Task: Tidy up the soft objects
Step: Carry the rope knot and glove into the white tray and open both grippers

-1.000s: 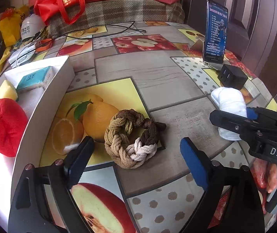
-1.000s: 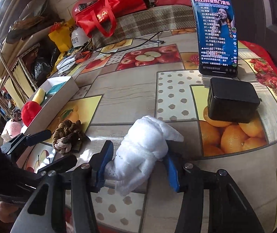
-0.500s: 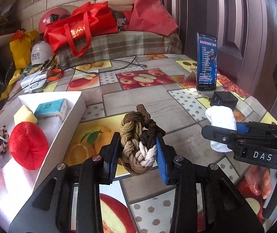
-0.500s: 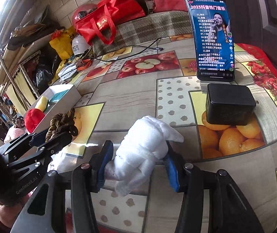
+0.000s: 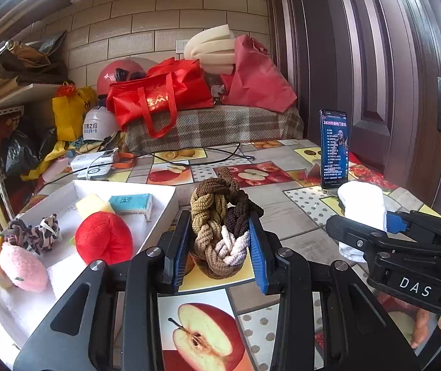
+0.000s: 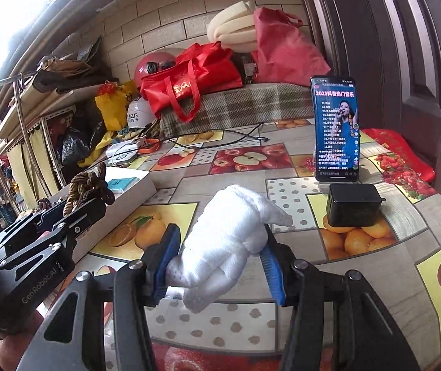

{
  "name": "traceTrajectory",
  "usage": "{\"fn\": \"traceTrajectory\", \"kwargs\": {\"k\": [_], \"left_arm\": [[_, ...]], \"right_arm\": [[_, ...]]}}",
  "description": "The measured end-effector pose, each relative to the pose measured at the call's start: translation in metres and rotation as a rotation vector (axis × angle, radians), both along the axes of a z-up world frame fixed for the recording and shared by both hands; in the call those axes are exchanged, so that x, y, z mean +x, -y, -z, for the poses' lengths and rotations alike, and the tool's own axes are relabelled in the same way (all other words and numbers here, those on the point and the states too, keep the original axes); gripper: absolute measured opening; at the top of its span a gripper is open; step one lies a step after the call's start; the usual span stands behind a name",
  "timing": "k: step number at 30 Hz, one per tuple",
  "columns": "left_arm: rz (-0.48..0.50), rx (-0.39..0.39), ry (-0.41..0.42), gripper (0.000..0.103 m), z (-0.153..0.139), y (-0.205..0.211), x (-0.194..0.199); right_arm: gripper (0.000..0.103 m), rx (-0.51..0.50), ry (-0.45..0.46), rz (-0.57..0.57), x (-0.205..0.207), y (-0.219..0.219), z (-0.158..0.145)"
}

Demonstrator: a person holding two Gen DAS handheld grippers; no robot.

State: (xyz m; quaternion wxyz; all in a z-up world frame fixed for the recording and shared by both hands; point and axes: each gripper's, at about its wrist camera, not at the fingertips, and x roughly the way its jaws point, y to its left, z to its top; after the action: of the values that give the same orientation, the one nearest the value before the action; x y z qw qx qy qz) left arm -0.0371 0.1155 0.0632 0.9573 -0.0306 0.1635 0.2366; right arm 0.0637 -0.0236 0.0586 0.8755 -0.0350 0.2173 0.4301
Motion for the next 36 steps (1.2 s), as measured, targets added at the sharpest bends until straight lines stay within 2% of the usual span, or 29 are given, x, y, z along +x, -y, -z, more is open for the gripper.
{"fn": "traceTrajectory", "kwargs": {"k": [3,7,11,16,19,22,29,36], "left_arm": [[0.007,0.030,0.004,0.035,0.001,0.003,-0.020],[-0.028,0.019,0.015,0.035,0.002,-0.012,-0.053],[-0.145,0.026,0.023,0.035,0.003,-0.048,-0.084],[-0.343,-0.030,0.055,0.035,0.008,-0.118,-0.126],[-0.405,-0.058,0.056,0.035,0.011,-0.148,-0.137],[-0.416,-0.111,0.051,0.035,0.015,-0.164,-0.137],[-0.391,-0.062,0.080,0.036,0.013,-0.167,-0.128],[-0.371,-0.124,0.077,0.036,0.013,-0.186,-0.117]], "right_arm": [[0.051,-0.001,0.040,-0.033,-0.019,-0.015,0.000],[0.051,-0.012,0.105,-0.080,-0.043,-0.037,-0.001],[0.051,-0.027,0.144,-0.120,-0.058,-0.059,-0.001],[0.051,-0.022,0.179,-0.150,-0.070,-0.081,-0.002],[0.051,-0.036,0.181,-0.170,-0.075,-0.100,-0.002],[0.051,-0.044,0.176,-0.184,-0.079,-0.119,-0.002],[0.051,-0.073,0.199,-0.230,-0.089,-0.161,0.000],[0.051,-0.136,0.241,-0.279,-0.098,-0.195,0.002]]}}
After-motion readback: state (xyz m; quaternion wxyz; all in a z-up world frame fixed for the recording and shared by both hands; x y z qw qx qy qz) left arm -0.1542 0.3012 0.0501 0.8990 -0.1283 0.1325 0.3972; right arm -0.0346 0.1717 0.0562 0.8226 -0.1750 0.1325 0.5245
